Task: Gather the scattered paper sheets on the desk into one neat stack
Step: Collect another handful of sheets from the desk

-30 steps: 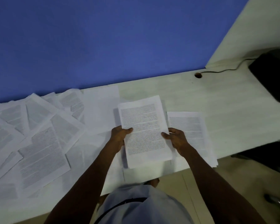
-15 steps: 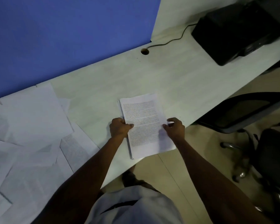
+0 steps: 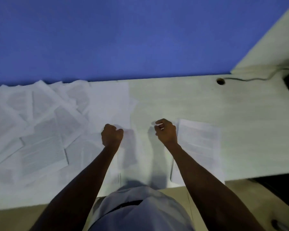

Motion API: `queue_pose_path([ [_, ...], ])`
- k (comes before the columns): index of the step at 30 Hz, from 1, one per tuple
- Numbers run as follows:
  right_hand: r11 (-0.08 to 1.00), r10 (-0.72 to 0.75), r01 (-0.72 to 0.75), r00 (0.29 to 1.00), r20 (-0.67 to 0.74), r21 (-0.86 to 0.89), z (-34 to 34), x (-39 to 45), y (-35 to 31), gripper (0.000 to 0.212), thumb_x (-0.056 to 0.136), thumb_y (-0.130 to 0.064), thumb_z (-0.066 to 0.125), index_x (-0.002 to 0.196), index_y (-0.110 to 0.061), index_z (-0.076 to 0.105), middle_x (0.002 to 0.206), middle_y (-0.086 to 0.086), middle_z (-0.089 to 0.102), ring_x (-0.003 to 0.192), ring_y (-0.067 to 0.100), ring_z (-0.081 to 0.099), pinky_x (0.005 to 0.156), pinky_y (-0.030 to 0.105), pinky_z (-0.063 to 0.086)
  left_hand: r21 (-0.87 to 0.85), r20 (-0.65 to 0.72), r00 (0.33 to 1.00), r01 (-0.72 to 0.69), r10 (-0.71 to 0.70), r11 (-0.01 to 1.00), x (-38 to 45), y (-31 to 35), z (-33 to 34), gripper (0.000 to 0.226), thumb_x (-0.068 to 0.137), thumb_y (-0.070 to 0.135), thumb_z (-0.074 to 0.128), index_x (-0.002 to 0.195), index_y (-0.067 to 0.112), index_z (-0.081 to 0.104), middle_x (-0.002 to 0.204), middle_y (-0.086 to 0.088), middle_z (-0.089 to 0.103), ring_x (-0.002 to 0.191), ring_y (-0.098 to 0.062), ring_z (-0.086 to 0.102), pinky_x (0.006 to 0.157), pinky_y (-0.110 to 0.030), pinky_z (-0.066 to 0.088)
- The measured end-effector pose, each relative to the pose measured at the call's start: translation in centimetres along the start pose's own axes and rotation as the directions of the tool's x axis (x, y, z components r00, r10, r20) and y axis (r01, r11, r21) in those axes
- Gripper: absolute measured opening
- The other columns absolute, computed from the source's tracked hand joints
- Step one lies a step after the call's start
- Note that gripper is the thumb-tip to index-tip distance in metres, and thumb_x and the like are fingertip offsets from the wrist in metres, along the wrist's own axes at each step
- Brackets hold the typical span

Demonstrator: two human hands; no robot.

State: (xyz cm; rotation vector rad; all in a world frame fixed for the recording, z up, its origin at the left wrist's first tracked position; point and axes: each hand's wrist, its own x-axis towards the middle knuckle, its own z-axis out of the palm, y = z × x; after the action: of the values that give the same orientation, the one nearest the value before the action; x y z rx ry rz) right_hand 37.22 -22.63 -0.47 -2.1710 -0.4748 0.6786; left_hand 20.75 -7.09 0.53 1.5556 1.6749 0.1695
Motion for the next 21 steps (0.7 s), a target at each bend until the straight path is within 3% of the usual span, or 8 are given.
queue_pose_path([
  [4, 0.992, -0.028, 0.038, 0.996, 0.083, -0.121, 7.9, 0.8, -5.3, 0.025, 0.088, -0.022, 0.071, 0.112, -0.018, 0.069, 0.101, 0.003, 0.074, 0.102, 0.026, 0.071, 0.089, 0.036, 0.057, -0.140, -0.208, 0.970, 0.095, -0.124, 0.986, 2.8, -3.9, -6.7, 0.031, 0.076, 0.011, 0.070, 0.106, 0.001, 0.066, 0.109, -0.015, 0.070, 0.108, -0.034, 0.064, 0.084, -0.033, 0.049],
  [9, 0.856, 0.173, -0.161, 0.985, -0.021, -0.492, 16.0, 0.2, -10.8, 0.093, 0.079, -0.060, 0.079, 0.142, -0.004, 0.038, 0.138, 0.016, 0.051, 0.128, 0.037, 0.050, 0.098, 0.045, 0.045, -0.250, -0.248, 0.946, 0.145, -0.208, 0.957, 7.5, -8.9, -12.9, 0.024, 0.079, 0.010, 0.073, 0.102, 0.006, 0.066, 0.105, -0.013, 0.072, 0.102, -0.034, 0.067, 0.086, -0.035, 0.050],
  [11, 0.833, 0.298, -0.292, 0.952, -0.065, -0.470, 17.8, 0.1, -12.0, 0.100, 0.081, -0.054, 0.080, 0.150, -0.004, 0.027, 0.144, 0.017, 0.051, 0.131, 0.037, 0.051, 0.106, 0.046, 0.040, -0.263, -0.208, 0.965, 0.100, -0.157, 0.960, 8.9, -9.9, -14.2, 0.024, 0.078, 0.009, 0.076, 0.098, 0.010, 0.064, 0.099, -0.010, 0.072, 0.094, -0.030, 0.069, 0.082, -0.034, 0.054],
  [13, 0.860, 0.380, -0.386, 0.921, -0.086, -0.333, 19.0, 0.2, -12.3, 0.087, 0.087, -0.036, 0.076, 0.153, -0.008, 0.027, 0.140, 0.013, 0.059, 0.127, 0.034, 0.058, 0.107, 0.044, 0.039, -0.227, -0.161, 0.985, 0.024, -0.062, 0.974, 10.0, -10.5, -14.9, 0.027, 0.077, 0.009, 0.078, 0.100, 0.009, 0.064, 0.097, -0.006, 0.071, 0.087, -0.022, 0.068, 0.076, -0.027, 0.050],
  [15, 0.920, 0.268, -0.306, 0.947, -0.179, -0.244, 19.4, -0.7, -12.5, 0.058, 0.084, -0.013, 0.069, 0.138, -0.015, 0.046, 0.127, 0.008, 0.068, 0.109, 0.032, 0.068, 0.093, 0.038, 0.047, -0.223, -0.113, 0.993, -0.060, 0.036, 0.973, 10.9, -10.6, -15.0, 0.030, 0.078, 0.016, 0.083, 0.101, 0.009, 0.065, 0.096, -0.001, 0.071, 0.087, -0.018, 0.068, 0.076, -0.024, 0.048],
  [17, 0.940, -0.060, -0.038, 0.960, -0.274, -0.339, 19.5, -2.5, -13.1, 0.052, 0.075, -0.005, 0.065, 0.124, -0.020, 0.056, 0.111, 0.005, 0.069, 0.088, 0.033, 0.069, 0.074, 0.036, 0.052, -0.289, -0.016, 0.994, -0.111, 0.111, 0.951, 11.5, -9.3, -15.3, 0.042, 0.075, 0.039, 0.086, 0.102, 0.013, 0.067, 0.095, 0.005, 0.072, 0.087, -0.014, 0.071, 0.078, -0.025, 0.053],
  [19, 0.811, -0.403, 0.258, 0.897, -0.182, -0.524, 20.4, -4.2, -13.5, 0.053, 0.070, -0.005, 0.066, 0.120, -0.021, 0.062, 0.099, 0.006, 0.066, 0.073, 0.032, 0.066, 0.062, 0.037, 0.055, -0.413, 0.181, 0.975, -0.042, 0.127, 0.910, 12.2, -7.1, -15.7, 0.064, 0.068, 0.060, 0.084, 0.111, 0.016, 0.066, 0.101, 0.003, 0.074, 0.090, -0.014, 0.073, 0.076, -0.029, 0.059],
  [21, 0.666, -0.582, 0.504, 0.812, 0.040, -0.549, 22.2, -5.7, -14.1, 0.052, 0.073, -0.007, 0.070, 0.123, -0.019, 0.065, 0.102, 0.007, 0.066, 0.076, 0.030, 0.067, 0.065, 0.039, 0.058, -0.553, 0.359, 0.922, 0.086, 0.143, 0.829, 12.7, -5.0, -15.9, 0.062, 0.072, 0.053, 0.084, 0.116, 0.014, 0.065, 0.106, -0.002, 0.074, 0.091, -0.017, 0.074, 0.071, -0.030, 0.062],
])
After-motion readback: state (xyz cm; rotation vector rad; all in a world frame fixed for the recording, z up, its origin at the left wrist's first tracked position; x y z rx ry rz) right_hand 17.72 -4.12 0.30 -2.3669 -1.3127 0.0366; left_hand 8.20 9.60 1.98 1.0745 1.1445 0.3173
